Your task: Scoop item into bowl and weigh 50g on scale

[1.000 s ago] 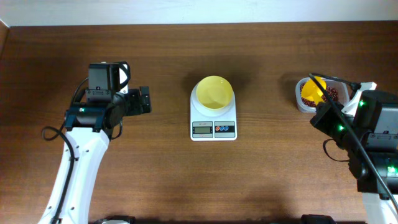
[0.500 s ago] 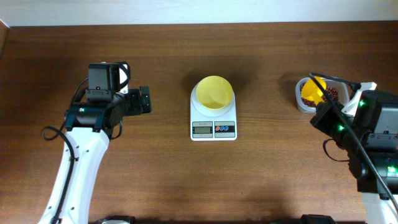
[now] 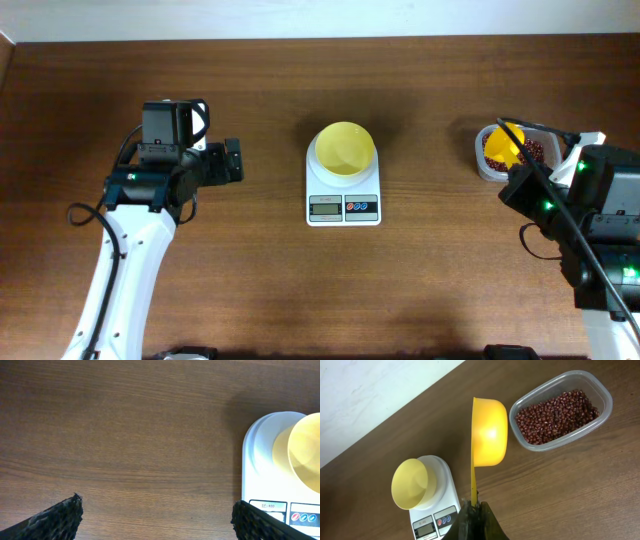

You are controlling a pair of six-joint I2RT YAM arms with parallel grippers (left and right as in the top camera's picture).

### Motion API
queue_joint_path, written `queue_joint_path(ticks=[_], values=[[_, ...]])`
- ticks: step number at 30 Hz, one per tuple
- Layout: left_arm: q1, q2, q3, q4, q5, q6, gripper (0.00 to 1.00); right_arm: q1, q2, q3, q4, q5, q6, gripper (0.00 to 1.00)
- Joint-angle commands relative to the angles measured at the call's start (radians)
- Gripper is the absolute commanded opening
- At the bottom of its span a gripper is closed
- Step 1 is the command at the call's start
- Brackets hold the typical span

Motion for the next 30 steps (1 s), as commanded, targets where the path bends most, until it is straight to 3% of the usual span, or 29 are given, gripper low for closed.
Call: queue_joint_path(ticks=[1,30], values=[[0.002,-0.016,-0.005,-0.001,0.005,0.002,0.99,-0.004,0.000,0.014,0.000,-0.006,0.001,0.04],[0.002,-0.015,-0.006,-0.039,0.005,0.002,0.99,-0.004,0.000,0.014,0.001,-0.006,0.001,0.04]])
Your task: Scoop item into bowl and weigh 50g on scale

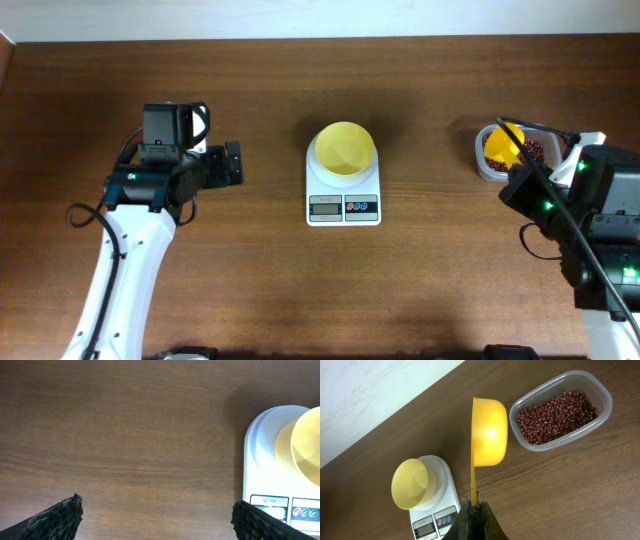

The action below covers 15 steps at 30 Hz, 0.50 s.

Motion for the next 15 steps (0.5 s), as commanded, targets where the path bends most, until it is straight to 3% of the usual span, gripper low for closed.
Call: queue_joint_path(ticks=[1,9,15], values=[[0.002,-0.015,-0.006,-0.016,0.004,0.002,0.99,-0.004,0.000,0.014,0.001,-0.006,0.001,0.04],[0.002,-0.015,-0.006,-0.015,0.004,0.002,0.99,-0.004,0.000,0.014,0.002,-0.005,0.000,0.04],[0.002,-0.015,-0.006,-0.015,0.004,0.002,0.99,-0.004,0.018,0.014,0.000,-0.005,-0.211,0.04]])
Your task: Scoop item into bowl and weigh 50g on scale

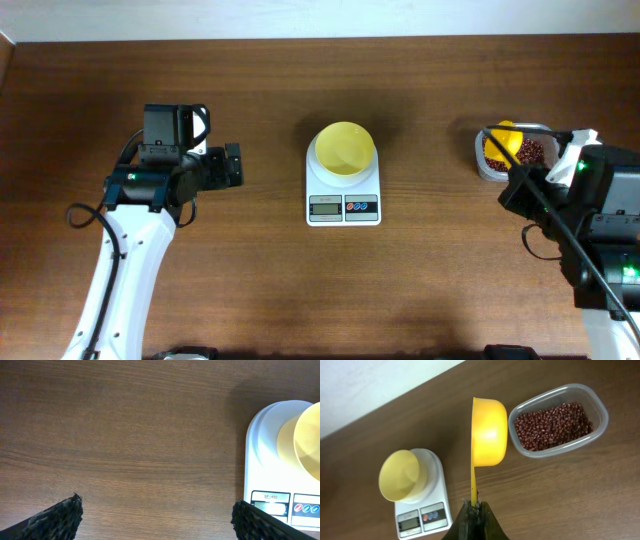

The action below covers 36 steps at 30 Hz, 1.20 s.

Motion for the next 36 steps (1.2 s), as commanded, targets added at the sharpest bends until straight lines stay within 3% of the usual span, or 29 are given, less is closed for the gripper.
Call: queue_joint_path(ticks=[1,6,9,15,22,28,36], values=[[0.002,-0.015,-0.006,-0.001,0.004,0.002,0.99,-0.004,0.020,0.014,0.000,-0.005,-0.067,0.04],[0.002,-0.015,-0.006,-0.001,0.004,0.002,0.99,-0.004,0.027,0.014,0.001,-0.006,-0.093,0.04],[0.002,-0.015,-0.006,-0.001,0.004,0.002,0.99,-0.004,0.027,0.014,-0.024,-0.005,-0.220,0.04],[0.002,-0.015,-0.006,-0.001,0.004,0.002,0.99,-0.004,0.027,0.014,-0.153,-0.003,-0.206,0.04],[0.002,-0.015,-0.006,-0.001,0.004,0.002,0.99,-0.004,0.027,0.014,-0.044,-0.002,0.275,0.04],[0.002,-0.015,-0.006,-0.001,0.004,0.002,0.99,-0.004,0.027,0.014,0.038,-0.001,0.417,0.04],[0.002,-0.015,-0.006,-0.001,0.004,0.002,0.99,-0.004,0.140,0.014,0.208,0.081,0.418,0.04]])
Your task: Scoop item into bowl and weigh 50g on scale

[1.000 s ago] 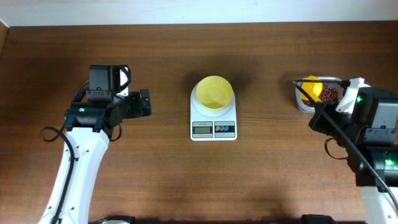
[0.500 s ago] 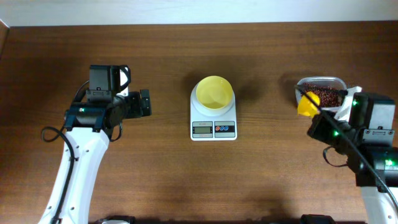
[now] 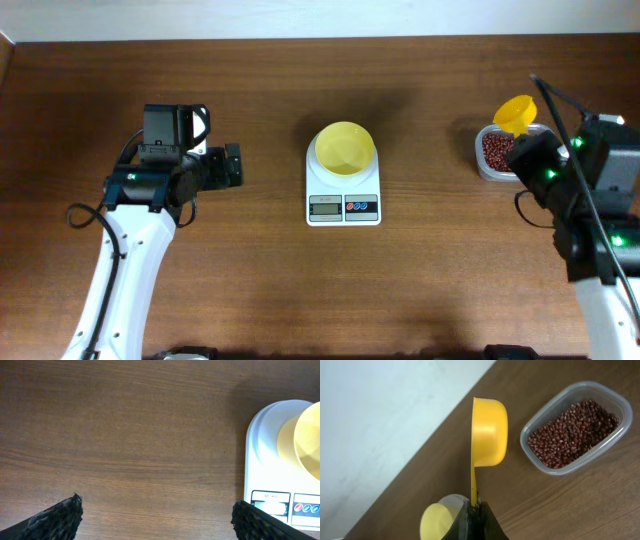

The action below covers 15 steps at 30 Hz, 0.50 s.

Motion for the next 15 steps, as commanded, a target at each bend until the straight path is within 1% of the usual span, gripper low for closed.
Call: queue_joint_path(ticks=[1,3,15], values=[[0.002,-0.015,-0.006,0.002,0.004,0.002,0.99,-0.004,0.047,0.013,0.018,0.022,0.009,0.04],[0.002,-0.015,-0.006,0.002,0.004,0.002,0.99,-0.004,0.066,0.013,0.018,0.022,-0.028,0.04],[0.002,-0.015,-0.006,0.002,0.004,0.002,0.99,-0.004,0.070,0.013,0.003,0.007,-0.027,0.04]])
